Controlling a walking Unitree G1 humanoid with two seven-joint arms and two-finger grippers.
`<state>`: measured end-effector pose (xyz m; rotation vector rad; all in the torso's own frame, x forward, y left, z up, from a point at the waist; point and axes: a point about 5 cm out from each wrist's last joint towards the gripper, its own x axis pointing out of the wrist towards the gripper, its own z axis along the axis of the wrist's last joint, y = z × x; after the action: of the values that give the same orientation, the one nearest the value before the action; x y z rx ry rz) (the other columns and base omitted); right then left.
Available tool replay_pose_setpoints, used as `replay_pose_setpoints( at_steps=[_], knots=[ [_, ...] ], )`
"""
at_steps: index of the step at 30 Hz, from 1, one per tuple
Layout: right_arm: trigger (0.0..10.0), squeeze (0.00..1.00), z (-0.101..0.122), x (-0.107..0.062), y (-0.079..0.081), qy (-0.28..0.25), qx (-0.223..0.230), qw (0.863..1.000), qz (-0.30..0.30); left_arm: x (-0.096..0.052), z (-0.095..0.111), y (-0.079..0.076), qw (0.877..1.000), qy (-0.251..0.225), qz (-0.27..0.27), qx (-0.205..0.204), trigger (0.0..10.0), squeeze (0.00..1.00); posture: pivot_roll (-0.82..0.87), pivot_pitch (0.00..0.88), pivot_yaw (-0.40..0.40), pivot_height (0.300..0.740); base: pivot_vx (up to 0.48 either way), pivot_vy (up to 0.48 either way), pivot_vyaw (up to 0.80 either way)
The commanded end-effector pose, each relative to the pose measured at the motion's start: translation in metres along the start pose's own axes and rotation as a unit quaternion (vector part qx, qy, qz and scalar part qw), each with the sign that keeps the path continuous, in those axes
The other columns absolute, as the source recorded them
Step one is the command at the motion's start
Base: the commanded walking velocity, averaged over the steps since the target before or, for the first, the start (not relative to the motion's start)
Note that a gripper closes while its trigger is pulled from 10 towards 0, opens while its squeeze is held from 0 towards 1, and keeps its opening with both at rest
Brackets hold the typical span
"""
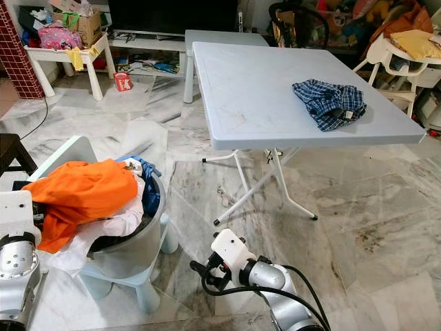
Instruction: Hang hanger
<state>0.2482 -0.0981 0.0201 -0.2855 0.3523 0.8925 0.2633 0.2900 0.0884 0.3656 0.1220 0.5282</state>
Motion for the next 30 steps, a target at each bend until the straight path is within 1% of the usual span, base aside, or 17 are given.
replay_pose_setpoints(
  at_steps=[1,3,8,15,18,19,21,22,23,24,28,29,30],
  knots=[
    [10.0,0.00,0.001,-0.002,-0.002,0.002,-0.005,1.000,-0.003,-0.001,0.001,-0.006,1.000,-0.004,-0.014,-0.005,0.0,0.00,0.05,0.000,-0.082,0.740,0.000,0.000,0.00],
    [10.0,0.00,0.001,-0.002,-0.002,0.002,-0.005,1.000,-0.004,-0.003,0.000,-0.010,1.000,-0.005,-0.024,-0.010,0.0,0.00,0.05,0.000,-0.082,0.740,0.000,0.000,0.00],
    [10.0,0.00,0.001,-0.001,-0.003,0.002,-0.005,1.000,-0.005,-0.004,0.000,-0.013,0.999,-0.006,-0.030,-0.015,0.0,0.00,0.05,0.000,-0.081,0.740,0.000,0.000,0.00],
    [10.0,0.00,0.001,0.000,-0.003,0.002,-0.005,1.000,-0.006,-0.002,0.006,-0.015,0.999,-0.017,-0.036,-0.021,0.0,0.00,0.05,0.000,-0.078,0.740,0.000,0.000,0.00],
    [10.0,0.00,0.001,0.000,-0.004,-0.001,-0.003,1.000,-0.011,-0.002,0.011,-0.018,0.999,-0.029,-0.037,-0.024,0.0,0.00,0.05,0.000,-0.079,0.740,0.000,0.000,0.00],
    [10.0,0.00,0.001,0.000,-0.004,-0.006,0.012,1.000,-0.013,-0.003,0.014,-0.020,0.998,-0.036,-0.038,-0.026,0.0,0.00,0.05,0.000,-0.078,0.740,0.000,0.000,0.00],
    [10.0,0.00,0.003,0.000,-0.006,-0.017,0.024,0.999,-0.016,-0.005,0.018,-0.024,0.998,-0.047,-0.043,-0.029,0.0,0.00,0.05,0.000,-0.077,0.740,0.000,0.000,0.00],
    [10.0,0.00,0.007,0.001,-0.010,-0.027,0.025,0.999,-0.021,-0.008,0.021,-0.029,0.997,-0.056,-0.051,-0.034,0.0,0.00,0.05,0.000,-0.076,0.740,0.000,0.000,0.00],
    [10.0,0.00,0.007,0.001,-0.010,-0.027,0.025,0.999,-0.021,-0.008,0.021,-0.029,0.997,-0.056,-0.051,-0.034,0.0,0.00,0.05,0.000,-0.076,0.740,0.000,0.000,0.00],
    [10.0,0.00,0.010,0.001,-0.014,-0.030,0.024,0.999,-0.024,-0.010,0.026,-0.035,0.995,-0.067,-0.059,-0.038,0.0,0.00,0.05,0.000,-0.077,0.740,0.000,0.000,0.00],
    [10.0,0.00,0.015,0.003,-0.018,-0.042,0.031,0.998,-0.028,-0.014,0.035,-0.046,0.992,-0.083,-0.080,-0.048,0.0,0.00,0.05,0.000,-0.080,0.740,0.000,0.000,0.00],
    [10.0,0.00,0.019,0.003,-0.019,-0.049,0.036,0.998,-0.027,-0.017,0.042,-0.054,0.989,-0.096,-0.099,-0.053,0.0,0.00,0.06,0.000,-0.080,0.740,0.000,0.000,0.00],
    [10.0,0.00,0.020,0.004,-0.019,-0.051,0.037,0.998,-0.027,-0.019,0.045,-0.057,0.988,-0.102,-0.106,-0.055,0.0,0.00,0.06,0.000,-0.079,0.740,0.000,0.000,0.00]
  ],
)
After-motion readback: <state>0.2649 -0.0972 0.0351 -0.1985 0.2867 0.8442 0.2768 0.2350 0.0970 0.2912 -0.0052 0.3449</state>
